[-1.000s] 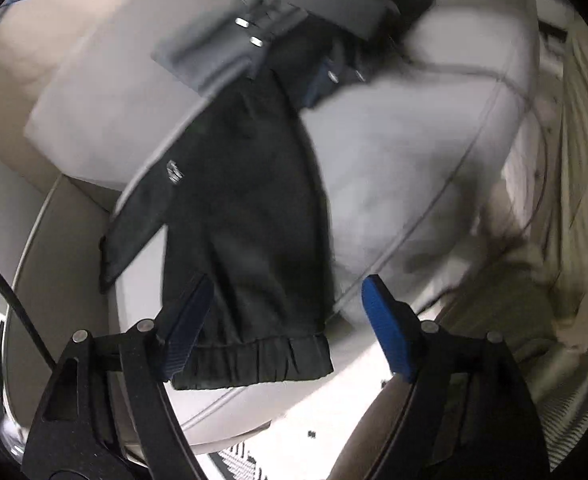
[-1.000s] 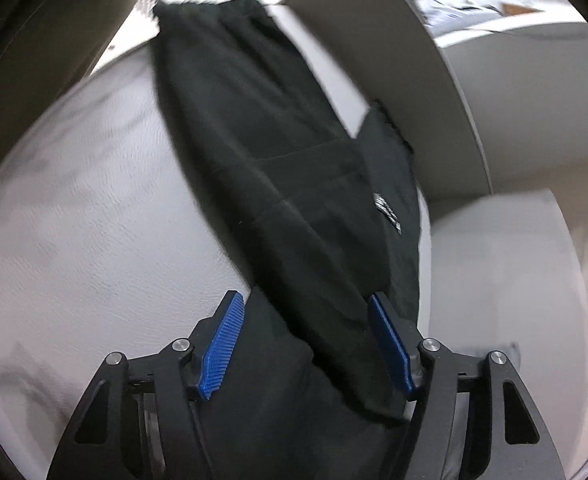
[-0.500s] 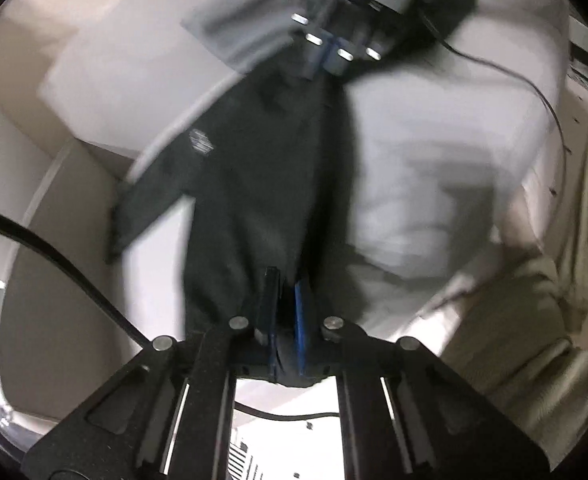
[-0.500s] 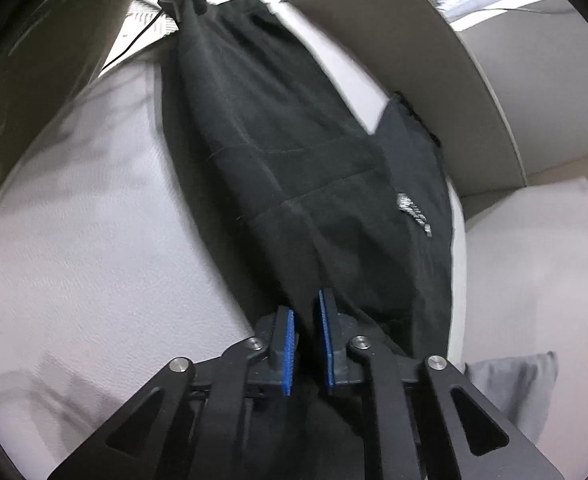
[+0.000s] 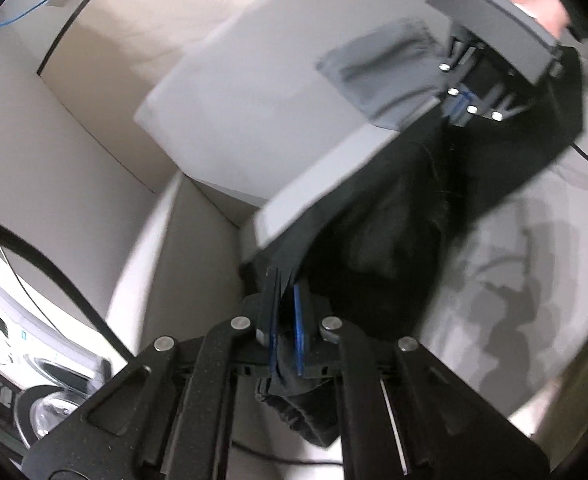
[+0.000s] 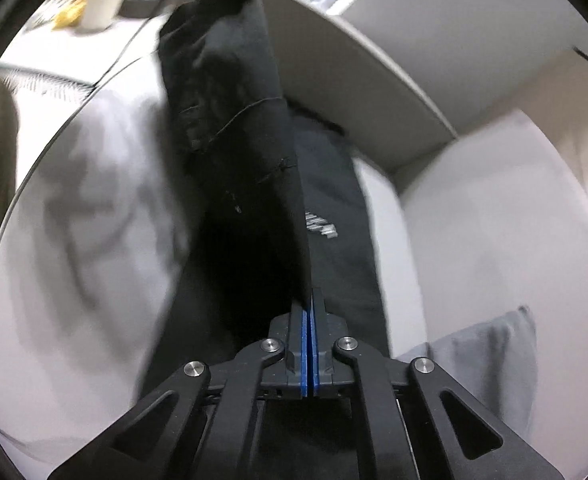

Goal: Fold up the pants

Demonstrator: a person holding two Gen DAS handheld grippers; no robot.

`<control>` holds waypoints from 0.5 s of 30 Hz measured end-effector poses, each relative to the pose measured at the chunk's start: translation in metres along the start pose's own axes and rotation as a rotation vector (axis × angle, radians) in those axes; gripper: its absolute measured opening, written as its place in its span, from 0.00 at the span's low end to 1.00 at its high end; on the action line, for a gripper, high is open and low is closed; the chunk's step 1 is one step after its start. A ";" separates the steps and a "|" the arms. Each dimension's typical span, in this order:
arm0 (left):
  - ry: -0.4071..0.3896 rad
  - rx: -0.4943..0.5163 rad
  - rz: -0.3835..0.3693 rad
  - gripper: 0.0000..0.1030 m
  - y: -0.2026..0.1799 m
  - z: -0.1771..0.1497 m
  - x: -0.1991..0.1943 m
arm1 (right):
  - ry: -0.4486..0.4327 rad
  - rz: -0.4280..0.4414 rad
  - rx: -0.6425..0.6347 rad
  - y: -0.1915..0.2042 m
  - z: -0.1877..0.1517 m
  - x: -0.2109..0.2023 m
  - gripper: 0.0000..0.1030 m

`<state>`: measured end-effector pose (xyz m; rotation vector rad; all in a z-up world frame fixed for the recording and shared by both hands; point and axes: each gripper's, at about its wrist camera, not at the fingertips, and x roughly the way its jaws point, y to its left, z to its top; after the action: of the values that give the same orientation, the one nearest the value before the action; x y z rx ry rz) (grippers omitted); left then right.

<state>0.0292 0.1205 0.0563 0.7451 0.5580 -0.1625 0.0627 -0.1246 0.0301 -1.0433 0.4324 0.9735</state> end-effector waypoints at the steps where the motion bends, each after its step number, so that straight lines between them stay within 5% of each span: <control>1: 0.006 0.001 0.009 0.03 0.007 0.005 0.008 | 0.001 -0.010 0.016 -0.008 0.004 0.003 0.01; 15: 0.209 0.093 0.037 0.03 0.058 0.049 0.187 | 0.150 -0.044 0.065 -0.062 0.022 0.088 0.01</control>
<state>0.2267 0.1395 0.0200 0.8684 0.7381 -0.0769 0.1585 -0.0741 0.0107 -1.0664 0.5588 0.8396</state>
